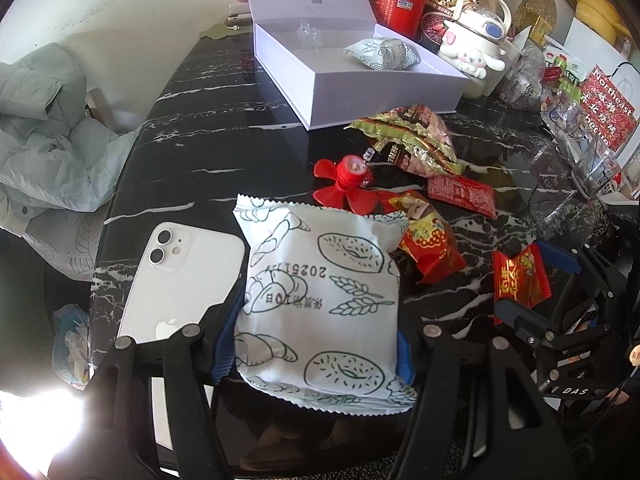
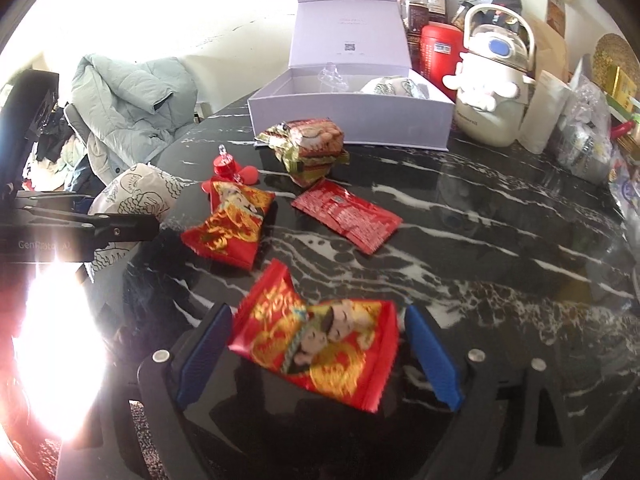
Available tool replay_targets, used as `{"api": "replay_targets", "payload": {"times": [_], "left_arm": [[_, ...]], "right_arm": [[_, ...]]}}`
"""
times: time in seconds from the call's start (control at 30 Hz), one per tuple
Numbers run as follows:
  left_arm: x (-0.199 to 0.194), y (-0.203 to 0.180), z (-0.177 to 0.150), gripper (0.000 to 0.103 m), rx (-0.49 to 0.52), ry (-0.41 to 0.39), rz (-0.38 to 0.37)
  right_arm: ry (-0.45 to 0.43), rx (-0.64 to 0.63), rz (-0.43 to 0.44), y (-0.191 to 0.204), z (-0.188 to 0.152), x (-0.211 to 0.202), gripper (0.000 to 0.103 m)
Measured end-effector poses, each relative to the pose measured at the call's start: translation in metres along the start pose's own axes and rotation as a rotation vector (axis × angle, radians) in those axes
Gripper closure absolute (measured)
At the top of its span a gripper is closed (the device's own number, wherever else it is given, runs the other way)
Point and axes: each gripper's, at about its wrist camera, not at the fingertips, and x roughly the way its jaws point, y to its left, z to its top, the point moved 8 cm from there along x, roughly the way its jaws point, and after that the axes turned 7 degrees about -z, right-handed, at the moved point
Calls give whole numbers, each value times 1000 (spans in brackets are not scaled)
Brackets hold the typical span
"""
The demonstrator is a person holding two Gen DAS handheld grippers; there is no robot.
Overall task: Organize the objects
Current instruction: 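Grasp the red cartoon snack packet with the right gripper while the left gripper holds the pouch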
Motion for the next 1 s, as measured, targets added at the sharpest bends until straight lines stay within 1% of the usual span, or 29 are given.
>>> {"api": "replay_targets", "payload": {"times": [0.13, 0.3, 0.43, 0.6, 0.67, 0.7, 0.73, 0.8, 1.0], "left_arm": [[3, -5, -6, 43, 11, 14, -1], [3, -9, -12, 43, -1, 28, -26], [2, -8, -12, 43, -6, 25, -20], [2, -4, -14, 43, -12, 31, -19], [3, -3, -16, 43, -7, 32, -7], [3, -3, -16, 43, -8, 33, -9], [3, -3, -17, 43, -11, 34, -10], [5, -3, -17, 43, -24, 37, -25], [7, -8, -17, 43, -8, 37, -33]], "right_arm": [[8, -6, -15, -3, -8, 0, 12], [19, 14, -13, -6, -9, -1, 12], [15, 28, -19, -4, -8, -1, 12], [2, 15, -33, 3, -6, 1, 12], [-6, 8, -51, 4, -6, 1, 24], [-18, 2, -74, 3, -6, 0, 44], [-29, 3, -83, 1, -4, -1, 57], [-26, 13, -82, -1, -3, -1, 57], [-22, 11, -71, -2, -3, -2, 59]]}}
